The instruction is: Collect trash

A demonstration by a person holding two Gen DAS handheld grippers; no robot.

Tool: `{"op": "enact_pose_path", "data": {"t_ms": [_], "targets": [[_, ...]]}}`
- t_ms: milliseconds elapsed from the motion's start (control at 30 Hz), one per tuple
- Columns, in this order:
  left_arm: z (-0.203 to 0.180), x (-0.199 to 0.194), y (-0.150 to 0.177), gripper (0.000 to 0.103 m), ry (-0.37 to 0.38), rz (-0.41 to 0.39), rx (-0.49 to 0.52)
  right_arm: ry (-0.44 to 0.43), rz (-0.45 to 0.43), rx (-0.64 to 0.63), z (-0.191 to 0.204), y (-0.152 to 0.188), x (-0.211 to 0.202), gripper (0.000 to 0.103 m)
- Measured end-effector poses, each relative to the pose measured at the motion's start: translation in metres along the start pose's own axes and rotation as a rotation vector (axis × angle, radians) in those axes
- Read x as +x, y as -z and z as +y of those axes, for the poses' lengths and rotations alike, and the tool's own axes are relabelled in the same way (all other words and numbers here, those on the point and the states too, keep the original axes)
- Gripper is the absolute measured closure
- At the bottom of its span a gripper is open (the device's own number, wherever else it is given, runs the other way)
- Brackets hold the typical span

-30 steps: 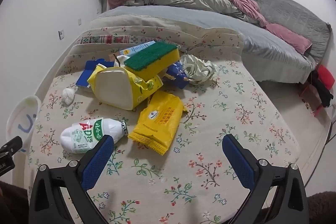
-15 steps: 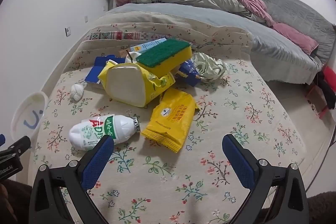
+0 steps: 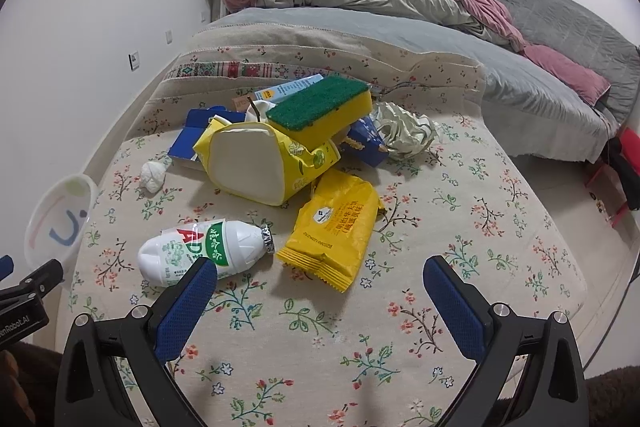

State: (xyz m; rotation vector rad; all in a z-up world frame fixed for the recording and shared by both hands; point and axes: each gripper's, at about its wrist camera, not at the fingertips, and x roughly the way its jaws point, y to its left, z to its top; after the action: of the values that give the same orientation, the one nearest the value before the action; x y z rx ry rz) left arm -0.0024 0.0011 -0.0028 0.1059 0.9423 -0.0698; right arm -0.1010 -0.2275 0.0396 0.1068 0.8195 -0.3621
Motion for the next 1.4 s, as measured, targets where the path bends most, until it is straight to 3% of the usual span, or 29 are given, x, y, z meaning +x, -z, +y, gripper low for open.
{"op": "enact_pose_path", "data": {"t_ms": [1400], "targets": [[-0.0042,-0.0031,-0.0009,0.0,0.003,-0.006,0.007,-0.004,-0.002,-0.001,0.0004,0.0001,-0.0001,0.0]]}}
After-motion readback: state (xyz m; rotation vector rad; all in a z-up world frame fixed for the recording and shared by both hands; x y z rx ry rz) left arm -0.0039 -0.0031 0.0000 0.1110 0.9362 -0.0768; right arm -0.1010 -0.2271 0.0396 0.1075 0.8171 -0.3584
